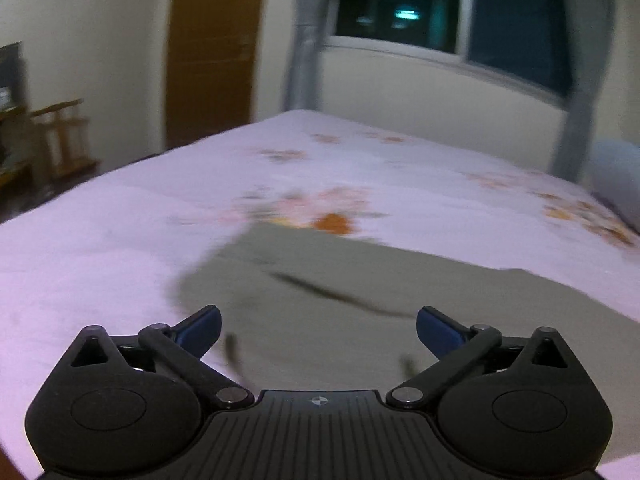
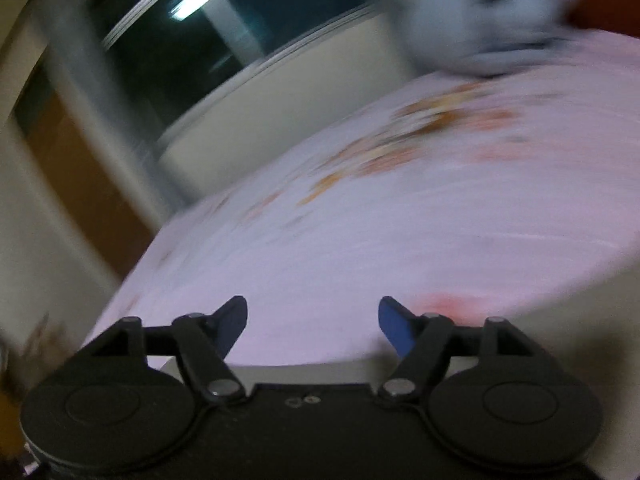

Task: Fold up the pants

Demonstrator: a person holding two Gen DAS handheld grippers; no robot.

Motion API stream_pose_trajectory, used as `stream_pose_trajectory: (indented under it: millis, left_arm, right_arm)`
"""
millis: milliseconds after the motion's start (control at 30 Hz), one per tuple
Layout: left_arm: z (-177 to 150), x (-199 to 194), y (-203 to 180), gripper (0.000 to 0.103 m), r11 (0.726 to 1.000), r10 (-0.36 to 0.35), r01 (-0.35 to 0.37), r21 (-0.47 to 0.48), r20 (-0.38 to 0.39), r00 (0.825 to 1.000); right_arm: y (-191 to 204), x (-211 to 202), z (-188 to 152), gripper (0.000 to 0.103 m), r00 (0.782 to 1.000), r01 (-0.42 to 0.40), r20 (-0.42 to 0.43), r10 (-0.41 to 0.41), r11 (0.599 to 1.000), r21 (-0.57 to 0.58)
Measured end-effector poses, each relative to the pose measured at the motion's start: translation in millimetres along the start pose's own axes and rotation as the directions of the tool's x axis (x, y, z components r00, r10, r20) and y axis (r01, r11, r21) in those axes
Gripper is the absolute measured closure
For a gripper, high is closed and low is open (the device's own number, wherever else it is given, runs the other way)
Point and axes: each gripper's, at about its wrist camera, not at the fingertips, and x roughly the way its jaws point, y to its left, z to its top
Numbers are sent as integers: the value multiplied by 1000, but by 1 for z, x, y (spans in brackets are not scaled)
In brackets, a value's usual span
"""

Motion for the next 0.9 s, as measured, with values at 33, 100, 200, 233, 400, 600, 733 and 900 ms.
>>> stream_pose_trajectory:
  millis: [33, 100, 200, 233, 400, 600, 733, 900]
  left_arm:
    - [-2, -1, -17, 0, 999, -31, 31, 10, -8, 999]
    - [-12, -7, -53, 0, 996, -78, 79, 39, -27, 997]
    - [-28, -15, -101, 0, 985, -150, 154, 80, -58, 987]
    - [-33, -19, -113, 0, 981, -161, 167, 96, -66, 985]
    - [-59, -43, -184, 0, 949, -260, 273, 157, -99, 961]
    - [-72, -67, -240, 0, 922, -315, 336, 194, -133, 940]
    - [-80, -75, -262, 0, 913, -330, 355, 202, -146, 932]
    - [-93, -86, -298, 0, 884, -384, 406, 233, -135, 913]
  right_arm:
    - [-23, -21, 1, 41, 999, 15, 32, -17, 997, 70]
    - [-68, -61, 1, 42, 993, 55, 92, -74, 979, 197]
    - [-117, -92, -11, 45, 986, 96, 97, -136, 937, 337]
    - [-129, -98, -16, 46, 986, 104, 85, -144, 926, 362]
    - [-172, -107, -36, 52, 983, 95, 77, -164, 830, 550]
    - [-193, -97, -45, 59, 986, 47, 96, -139, 771, 635]
    - [-204, -84, -40, 69, 991, 6, 99, -87, 782, 624]
    - [-200, -83, -40, 73, 996, 7, 73, -57, 836, 549]
